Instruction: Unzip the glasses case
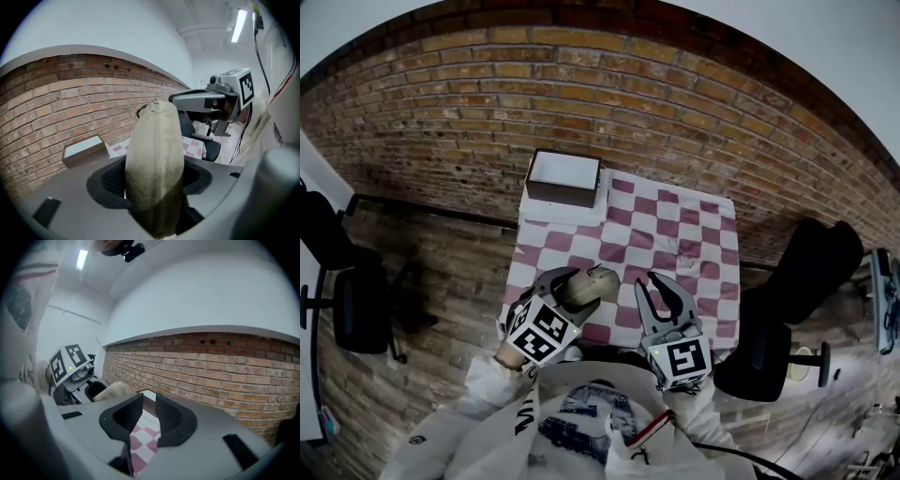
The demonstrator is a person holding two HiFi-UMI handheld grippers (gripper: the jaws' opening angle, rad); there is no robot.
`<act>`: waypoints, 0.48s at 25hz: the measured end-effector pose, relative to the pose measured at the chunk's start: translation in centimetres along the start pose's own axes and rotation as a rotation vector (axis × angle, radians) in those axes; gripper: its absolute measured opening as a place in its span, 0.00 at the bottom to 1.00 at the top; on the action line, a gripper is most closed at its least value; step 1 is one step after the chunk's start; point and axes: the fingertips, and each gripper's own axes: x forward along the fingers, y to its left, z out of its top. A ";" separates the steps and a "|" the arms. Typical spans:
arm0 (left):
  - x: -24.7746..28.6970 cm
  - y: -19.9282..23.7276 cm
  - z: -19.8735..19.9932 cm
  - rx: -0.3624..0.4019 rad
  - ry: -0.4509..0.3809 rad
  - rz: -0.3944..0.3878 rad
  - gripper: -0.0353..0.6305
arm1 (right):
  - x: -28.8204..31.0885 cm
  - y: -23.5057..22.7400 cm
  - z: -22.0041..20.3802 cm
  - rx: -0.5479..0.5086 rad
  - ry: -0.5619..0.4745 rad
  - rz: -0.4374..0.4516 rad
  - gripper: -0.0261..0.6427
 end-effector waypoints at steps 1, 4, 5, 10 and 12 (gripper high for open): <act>-0.1 0.2 0.3 -0.016 -0.025 0.005 0.50 | -0.2 -0.3 -0.2 0.022 0.008 -0.009 0.15; -0.7 1.0 1.0 -0.057 -0.096 0.025 0.50 | -0.5 -0.9 -0.6 0.059 0.015 -0.027 0.15; -0.8 1.2 1.1 -0.076 -0.112 0.030 0.50 | -0.4 -1.0 -0.6 0.072 0.007 -0.032 0.15; -1.5 1.7 2.1 -0.148 -0.204 0.052 0.50 | -0.3 -1.0 -0.5 0.121 -0.016 -0.032 0.15; -1.9 1.6 2.6 -0.166 -0.246 0.065 0.50 | -0.3 -1.0 -0.5 0.135 -0.025 -0.035 0.15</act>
